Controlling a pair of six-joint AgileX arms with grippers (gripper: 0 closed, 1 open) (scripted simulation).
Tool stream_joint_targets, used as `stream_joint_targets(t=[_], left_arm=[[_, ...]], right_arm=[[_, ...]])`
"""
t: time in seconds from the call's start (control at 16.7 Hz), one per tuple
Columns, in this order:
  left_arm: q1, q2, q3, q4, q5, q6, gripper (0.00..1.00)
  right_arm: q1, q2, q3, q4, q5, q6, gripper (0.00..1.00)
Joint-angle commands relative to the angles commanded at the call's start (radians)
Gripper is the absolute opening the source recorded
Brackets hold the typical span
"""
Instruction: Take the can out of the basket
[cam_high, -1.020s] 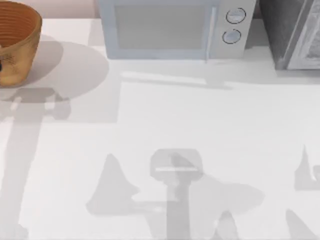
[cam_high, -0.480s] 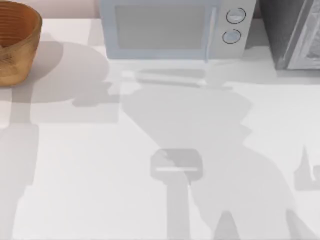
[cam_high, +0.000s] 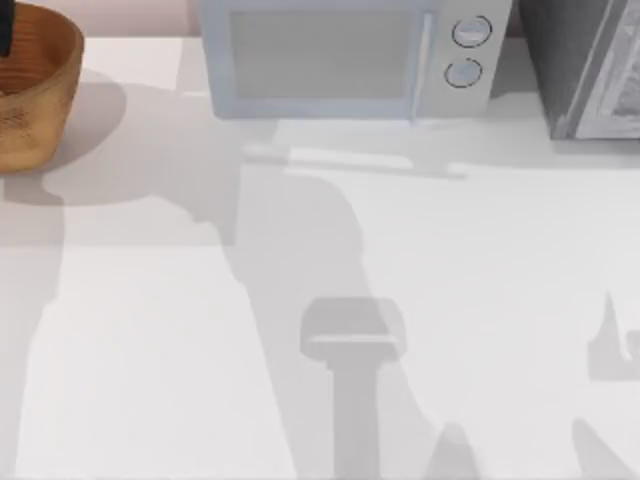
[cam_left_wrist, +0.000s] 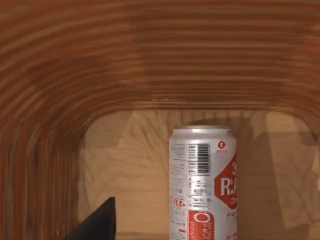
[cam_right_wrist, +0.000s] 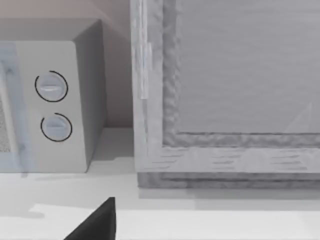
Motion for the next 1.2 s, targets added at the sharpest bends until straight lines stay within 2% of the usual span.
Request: stream_joint_targets(t=[0.24,0.54,1.2], left_arm=[[0.016,0.134,0.087,-0.093,0.004,0.025,1.0],[0.017,0.143,0.092,-0.099,0.005,0.026,1.0],[0.004,0.252,0.07,0.033,0.003,0.015,1.0]], right_arm=[[0.0,0.0,0.0,0.0,0.0,0.0,1.0],[0.0,0.0,0.0,0.0,0.0,0.0,1.0],[0.0,0.0,0.0,0.0,0.0,0.0,1.0]])
